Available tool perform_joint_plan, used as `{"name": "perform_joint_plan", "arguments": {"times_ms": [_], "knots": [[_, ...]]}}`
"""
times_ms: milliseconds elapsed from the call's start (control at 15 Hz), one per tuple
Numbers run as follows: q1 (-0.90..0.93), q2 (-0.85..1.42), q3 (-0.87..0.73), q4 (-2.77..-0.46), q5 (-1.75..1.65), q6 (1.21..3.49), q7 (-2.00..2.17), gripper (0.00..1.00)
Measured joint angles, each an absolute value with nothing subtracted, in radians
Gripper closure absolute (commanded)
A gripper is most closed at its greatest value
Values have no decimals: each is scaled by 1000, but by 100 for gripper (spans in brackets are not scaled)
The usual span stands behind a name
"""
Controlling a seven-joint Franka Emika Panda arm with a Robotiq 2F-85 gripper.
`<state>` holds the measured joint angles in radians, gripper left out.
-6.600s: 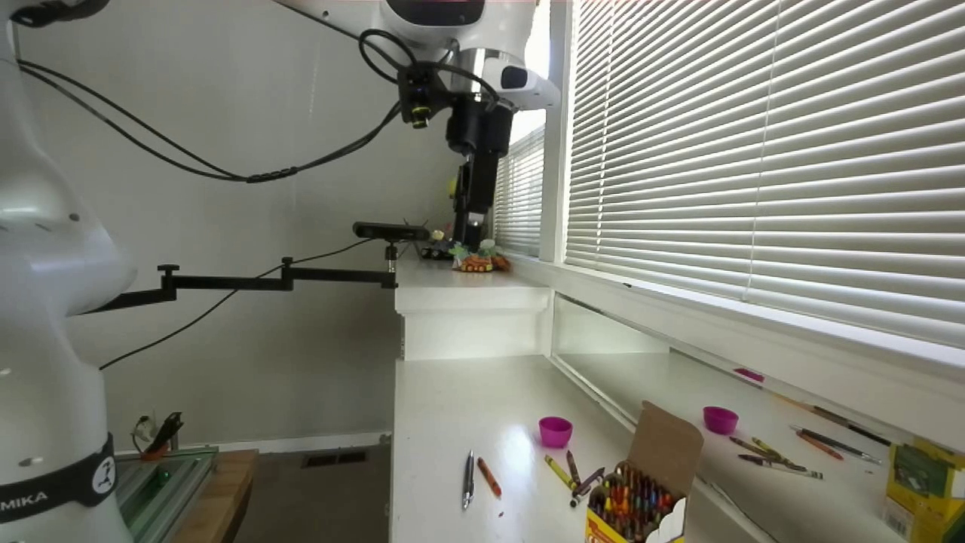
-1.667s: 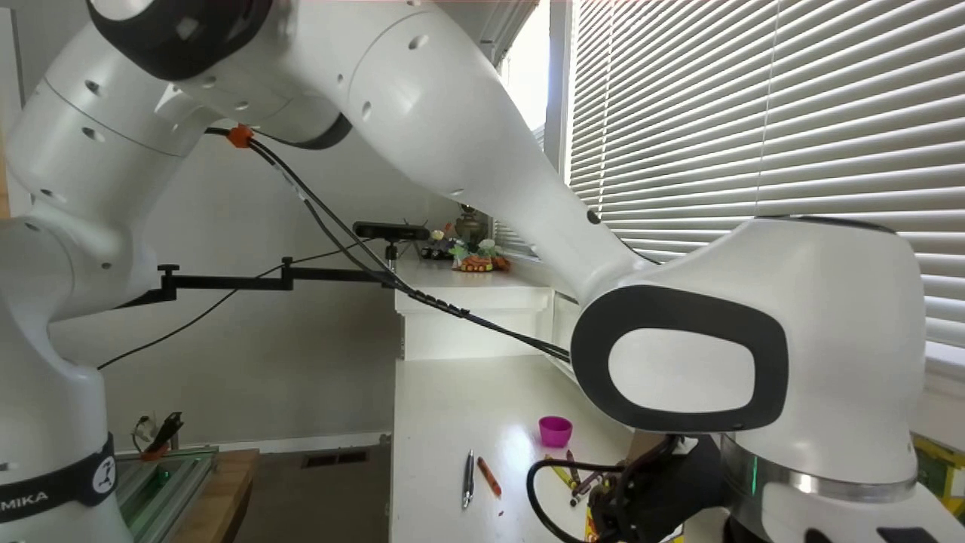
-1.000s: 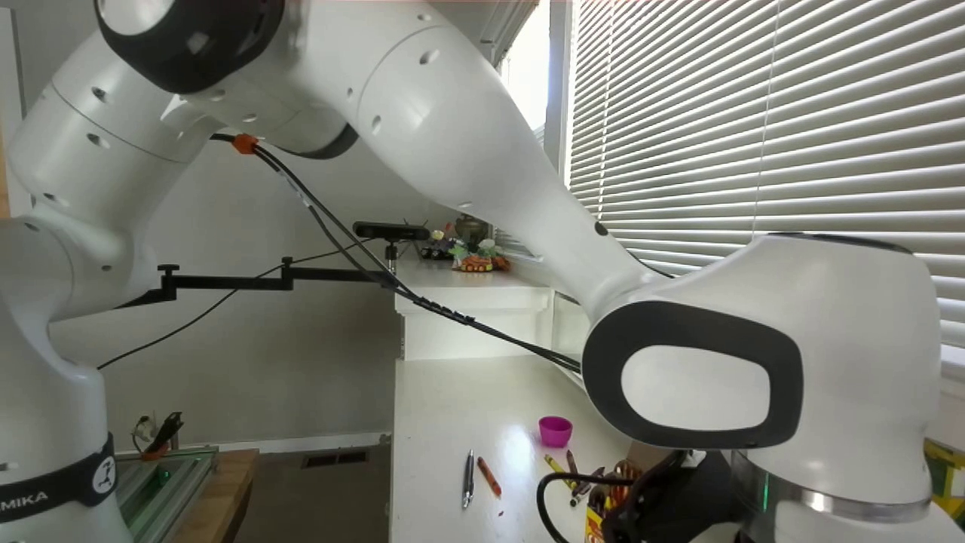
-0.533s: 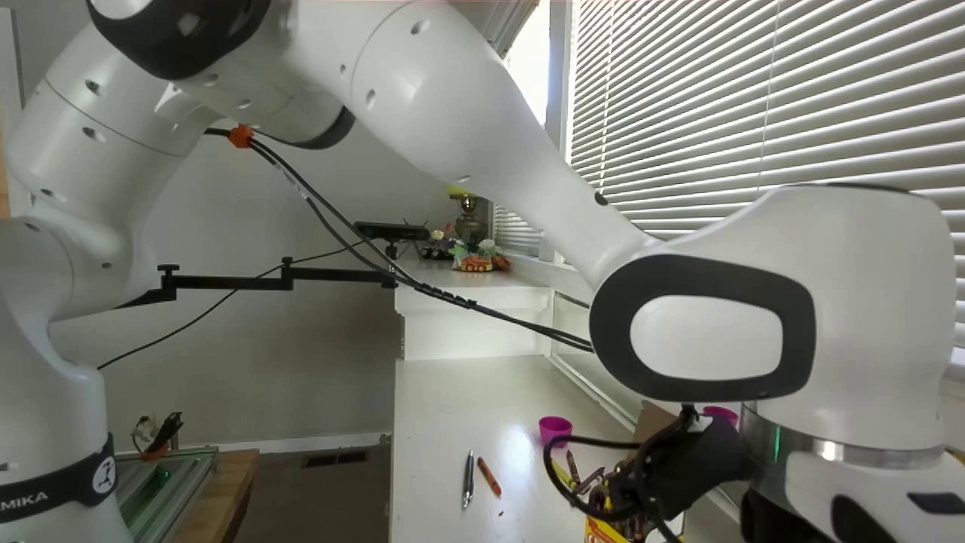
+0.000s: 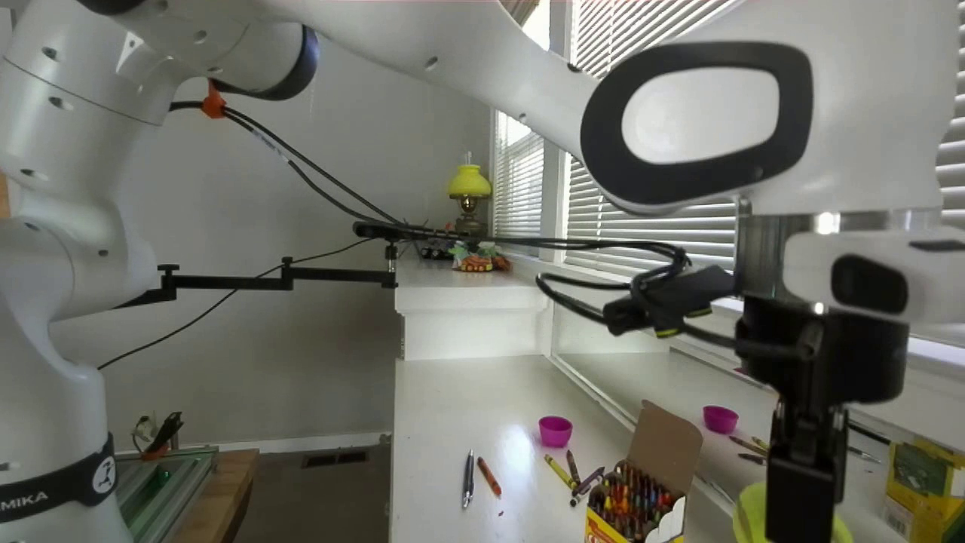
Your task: Move the tennis ball to the left.
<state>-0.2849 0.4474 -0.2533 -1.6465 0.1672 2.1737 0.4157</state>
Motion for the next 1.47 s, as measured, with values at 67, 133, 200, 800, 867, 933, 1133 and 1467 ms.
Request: {"name": "perform_joint_plan", "arguments": {"times_ms": [67,133,200,800,867,933,1133,1467], "knots": [[-280,422,-251,-1647,165,2149,403,58],[-274,398,-249,-1647,164,2124,387,58],[-267,377,-245,-1648,161,2100,368,58],[-162,264,-164,-1729,108,2052,147,58],[-151,255,-155,-1743,97,2053,134,58],[-140,247,-147,-1757,86,2054,124,58],[-109,229,-125,-1794,49,2056,114,58],[-78,224,-97,-1848,38,2111,114,58]]}}
